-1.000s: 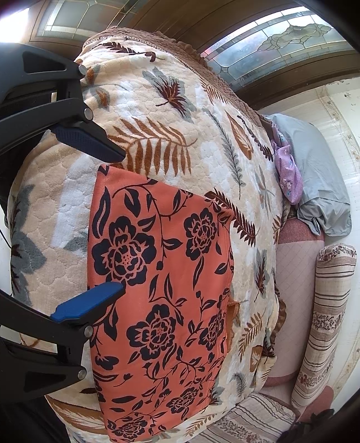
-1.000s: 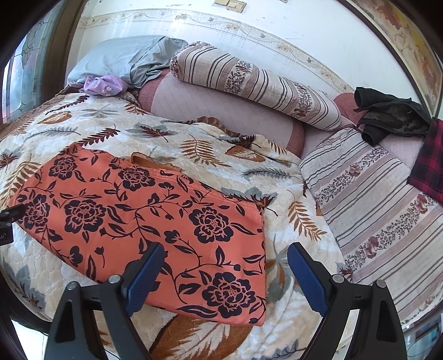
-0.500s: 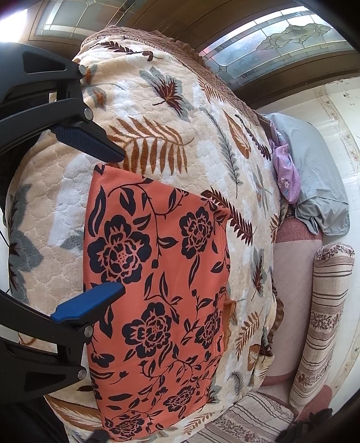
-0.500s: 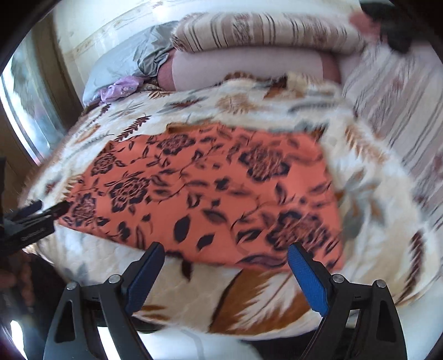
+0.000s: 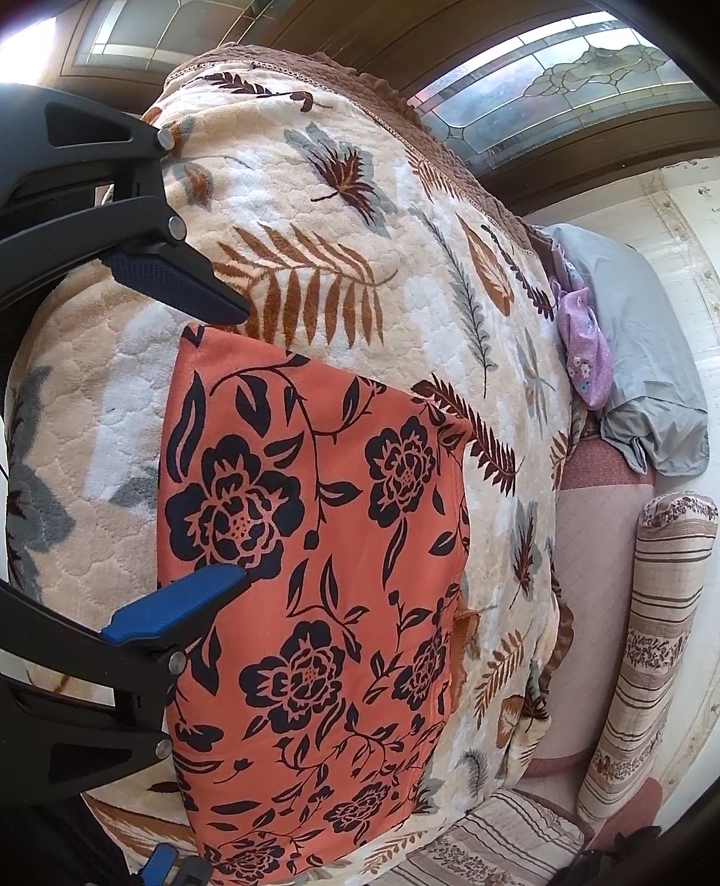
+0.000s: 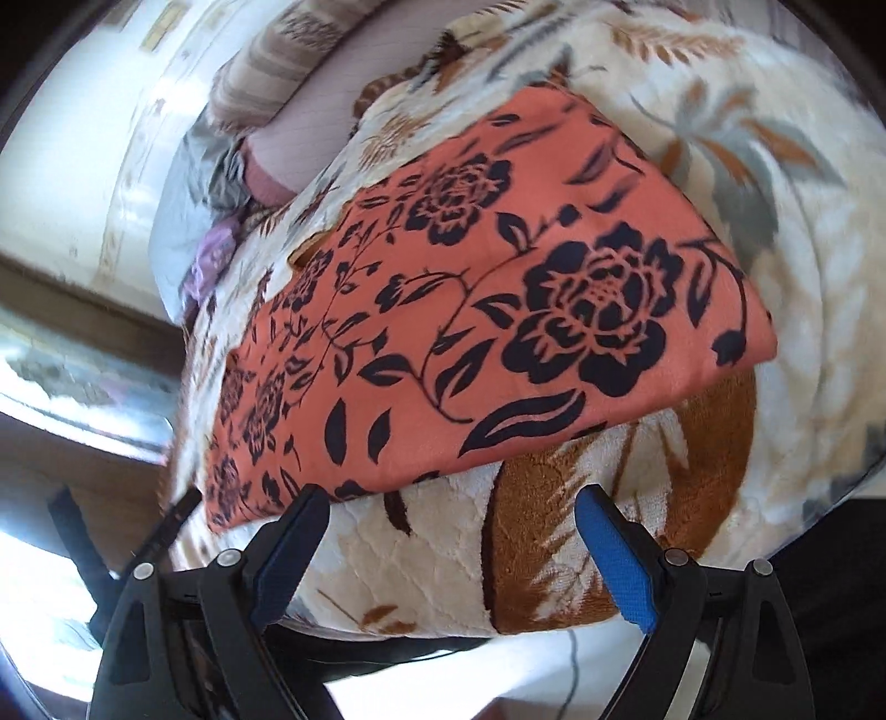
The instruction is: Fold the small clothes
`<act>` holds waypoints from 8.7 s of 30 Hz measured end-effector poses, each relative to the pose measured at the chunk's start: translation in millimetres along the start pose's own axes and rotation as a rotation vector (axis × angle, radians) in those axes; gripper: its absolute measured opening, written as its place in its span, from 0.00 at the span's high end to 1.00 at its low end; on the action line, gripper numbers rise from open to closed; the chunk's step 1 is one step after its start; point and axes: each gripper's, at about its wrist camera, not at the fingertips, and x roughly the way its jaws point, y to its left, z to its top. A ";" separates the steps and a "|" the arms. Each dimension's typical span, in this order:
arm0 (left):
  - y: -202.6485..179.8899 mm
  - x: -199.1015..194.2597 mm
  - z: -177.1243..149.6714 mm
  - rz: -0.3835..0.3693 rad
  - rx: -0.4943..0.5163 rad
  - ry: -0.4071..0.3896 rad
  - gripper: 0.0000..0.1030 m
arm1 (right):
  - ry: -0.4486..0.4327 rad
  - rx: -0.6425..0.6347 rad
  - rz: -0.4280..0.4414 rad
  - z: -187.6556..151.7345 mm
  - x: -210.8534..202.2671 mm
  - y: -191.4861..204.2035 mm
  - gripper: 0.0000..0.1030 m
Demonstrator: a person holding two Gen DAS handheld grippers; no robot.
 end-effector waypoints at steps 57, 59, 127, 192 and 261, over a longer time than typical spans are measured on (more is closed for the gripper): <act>-102.7 65.9 9.3 -0.145 0.171 -0.002 0.03 | -0.278 0.121 -0.086 59.8 -76.0 -72.8 0.36; -101.7 66.9 8.8 -0.149 0.173 -0.009 0.02 | -0.268 0.102 -0.065 87.9 -71.9 -70.8 0.36; 48.1 30.5 45.7 -0.364 -0.206 -0.143 0.04 | -0.323 -0.362 -0.339 70.2 -19.4 160.6 0.87; 59.5 65.3 22.0 -0.197 -0.132 0.050 0.44 | 0.073 -0.429 0.048 35.1 82.8 162.4 0.64; 86.8 66.8 -3.3 -0.313 -0.243 0.130 0.61 | 0.093 -0.277 0.126 10.1 79.0 98.0 0.23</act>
